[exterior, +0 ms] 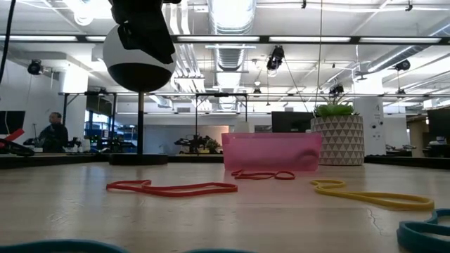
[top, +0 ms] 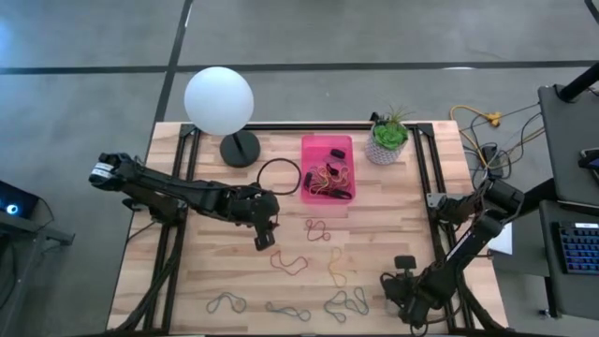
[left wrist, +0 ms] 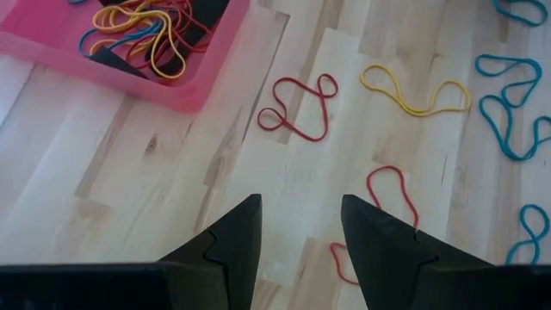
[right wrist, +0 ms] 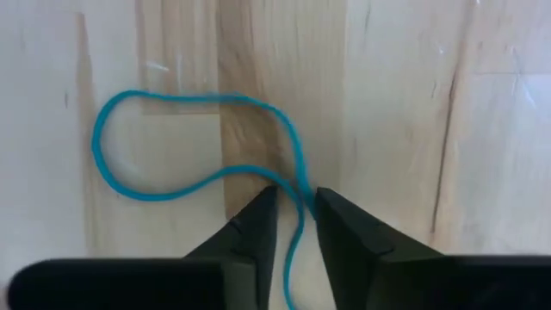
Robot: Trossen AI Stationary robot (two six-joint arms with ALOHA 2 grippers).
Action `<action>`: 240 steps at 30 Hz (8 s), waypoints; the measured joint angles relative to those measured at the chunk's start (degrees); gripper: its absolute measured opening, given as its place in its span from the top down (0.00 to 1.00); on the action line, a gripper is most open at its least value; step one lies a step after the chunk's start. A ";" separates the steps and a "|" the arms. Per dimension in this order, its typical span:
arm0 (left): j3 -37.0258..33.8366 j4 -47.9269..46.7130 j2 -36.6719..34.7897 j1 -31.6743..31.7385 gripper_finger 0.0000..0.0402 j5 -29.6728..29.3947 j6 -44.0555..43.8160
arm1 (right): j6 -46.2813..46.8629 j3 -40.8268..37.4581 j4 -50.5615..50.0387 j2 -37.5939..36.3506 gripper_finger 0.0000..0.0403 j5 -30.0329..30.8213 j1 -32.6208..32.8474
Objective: Pick and place rubber bands into bin
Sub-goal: Put the blue rubber band into the pink bin, then put the red rubber band into the pink bin
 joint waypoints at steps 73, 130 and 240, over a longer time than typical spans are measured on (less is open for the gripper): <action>-0.46 -0.51 -1.07 -2.53 0.67 0.27 8.35 | -52.83 14.30 -2.31 -15.55 0.49 5.52 -54.45; -0.42 14.93 26.01 -6.10 0.73 16.96 21.17 | -48.62 13.64 -18.02 -19.50 0.49 6.32 -46.53; 29.64 11.41 26.49 22.32 0.79 -1.95 34.48 | -23.92 4.59 -18.45 -29.13 0.49 13.88 -41.37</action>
